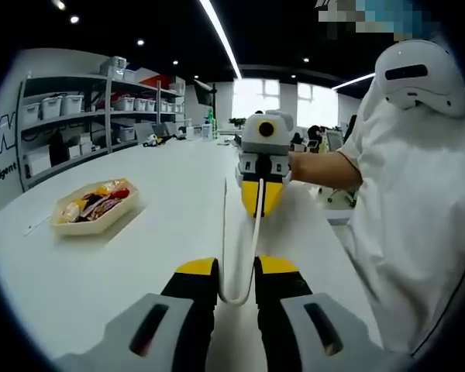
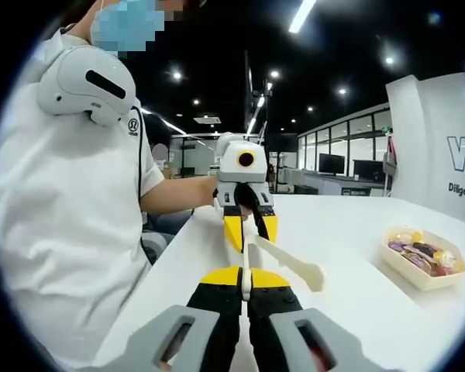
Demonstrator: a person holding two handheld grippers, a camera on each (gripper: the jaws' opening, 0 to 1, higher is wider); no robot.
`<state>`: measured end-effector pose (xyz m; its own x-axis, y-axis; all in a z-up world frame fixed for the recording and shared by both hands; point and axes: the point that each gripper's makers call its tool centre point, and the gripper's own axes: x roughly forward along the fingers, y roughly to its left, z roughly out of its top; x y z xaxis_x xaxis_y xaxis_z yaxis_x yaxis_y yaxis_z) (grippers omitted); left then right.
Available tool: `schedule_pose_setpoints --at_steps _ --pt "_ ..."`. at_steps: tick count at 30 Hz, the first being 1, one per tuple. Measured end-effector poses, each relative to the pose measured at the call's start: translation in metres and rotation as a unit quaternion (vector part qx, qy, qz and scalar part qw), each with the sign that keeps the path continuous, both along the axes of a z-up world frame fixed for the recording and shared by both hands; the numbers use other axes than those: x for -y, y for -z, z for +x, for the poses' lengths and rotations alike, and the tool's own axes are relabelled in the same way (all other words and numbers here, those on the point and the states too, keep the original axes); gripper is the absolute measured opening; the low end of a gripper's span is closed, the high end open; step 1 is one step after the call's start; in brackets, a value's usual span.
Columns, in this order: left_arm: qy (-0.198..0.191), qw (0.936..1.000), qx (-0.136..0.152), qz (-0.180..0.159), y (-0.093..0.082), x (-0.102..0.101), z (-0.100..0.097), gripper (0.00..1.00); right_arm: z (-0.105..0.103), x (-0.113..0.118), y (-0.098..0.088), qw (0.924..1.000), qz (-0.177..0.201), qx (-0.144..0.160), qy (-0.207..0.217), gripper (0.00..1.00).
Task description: Place the target food into the container with the food tongs after gripping and lifting it, then release it inside without dropping or visibly crushing the food.
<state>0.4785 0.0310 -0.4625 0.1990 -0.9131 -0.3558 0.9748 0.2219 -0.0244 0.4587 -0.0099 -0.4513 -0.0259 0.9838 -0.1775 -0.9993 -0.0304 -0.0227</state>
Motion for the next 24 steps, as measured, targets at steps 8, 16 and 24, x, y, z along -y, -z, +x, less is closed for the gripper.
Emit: schedule_pose_setpoints --at_steps 8,16,24 --pt "0.002 0.9999 0.001 0.015 0.007 0.005 0.004 0.17 0.003 0.004 0.006 0.9999 -0.011 0.002 0.006 0.00" --pt "0.011 0.9990 0.002 0.043 0.022 0.012 0.004 0.17 0.002 0.010 0.022 0.9988 -0.047 -0.002 0.007 0.00" --pt "0.013 0.9982 0.004 0.058 0.029 0.014 0.008 0.17 0.006 0.016 0.031 0.9974 -0.071 -0.002 0.014 0.00"
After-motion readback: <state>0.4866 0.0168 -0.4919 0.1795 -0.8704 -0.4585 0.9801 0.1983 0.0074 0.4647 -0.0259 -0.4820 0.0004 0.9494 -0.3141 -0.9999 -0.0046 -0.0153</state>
